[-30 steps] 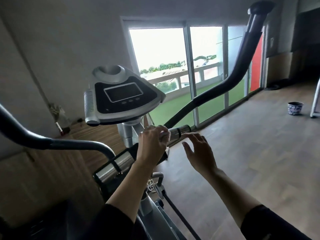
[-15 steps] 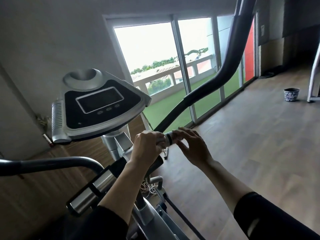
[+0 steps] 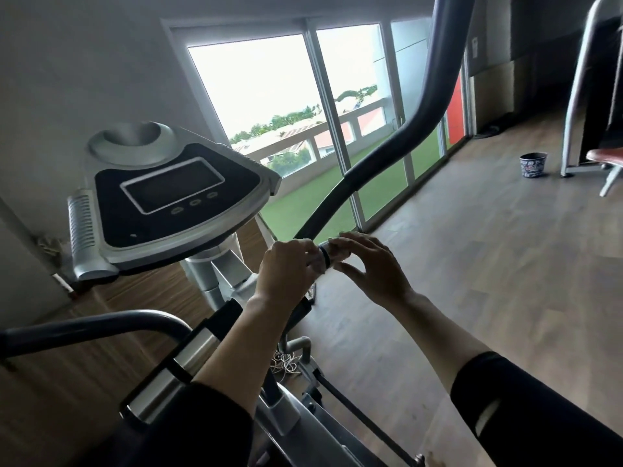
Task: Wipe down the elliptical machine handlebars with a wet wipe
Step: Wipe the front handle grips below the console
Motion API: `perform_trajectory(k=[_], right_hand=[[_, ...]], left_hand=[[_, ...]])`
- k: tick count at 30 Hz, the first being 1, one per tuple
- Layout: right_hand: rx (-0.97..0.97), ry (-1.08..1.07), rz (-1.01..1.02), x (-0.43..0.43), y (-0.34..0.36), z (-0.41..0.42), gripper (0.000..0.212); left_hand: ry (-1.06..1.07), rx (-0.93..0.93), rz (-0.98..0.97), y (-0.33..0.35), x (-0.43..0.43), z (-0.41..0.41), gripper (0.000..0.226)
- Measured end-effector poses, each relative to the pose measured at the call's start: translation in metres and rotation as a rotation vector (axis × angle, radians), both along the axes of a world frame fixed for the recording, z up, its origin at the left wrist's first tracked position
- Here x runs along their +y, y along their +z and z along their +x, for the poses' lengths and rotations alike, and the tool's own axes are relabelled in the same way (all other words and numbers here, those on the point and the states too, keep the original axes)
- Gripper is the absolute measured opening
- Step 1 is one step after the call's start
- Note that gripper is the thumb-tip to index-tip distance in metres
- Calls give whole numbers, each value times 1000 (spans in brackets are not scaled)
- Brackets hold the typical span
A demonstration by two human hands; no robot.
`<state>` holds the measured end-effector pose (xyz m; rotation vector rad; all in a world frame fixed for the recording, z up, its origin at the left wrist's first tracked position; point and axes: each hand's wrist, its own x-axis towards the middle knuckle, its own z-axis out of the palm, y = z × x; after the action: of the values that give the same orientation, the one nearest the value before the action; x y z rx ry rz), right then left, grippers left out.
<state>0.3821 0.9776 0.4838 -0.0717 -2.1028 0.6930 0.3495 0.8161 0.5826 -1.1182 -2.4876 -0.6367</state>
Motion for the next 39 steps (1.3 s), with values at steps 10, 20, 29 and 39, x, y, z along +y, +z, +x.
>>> perform_trajectory(k=[10,20,29,39], right_hand=[[4,-33,-14,-4,-7,-3,51],[67,18,20,6,-14,-11,56],[112,140,-139,22,-18,-14,49],[97,149,-226,31,-22,-17,38]], left_hand=[[9,193,-128,-3,-2,-6,28],[8,314,-155,-10,-4,-1,31],[29,223,-116,-14,-9,1,26],[8,155,-65,-16,30,-7,2]])
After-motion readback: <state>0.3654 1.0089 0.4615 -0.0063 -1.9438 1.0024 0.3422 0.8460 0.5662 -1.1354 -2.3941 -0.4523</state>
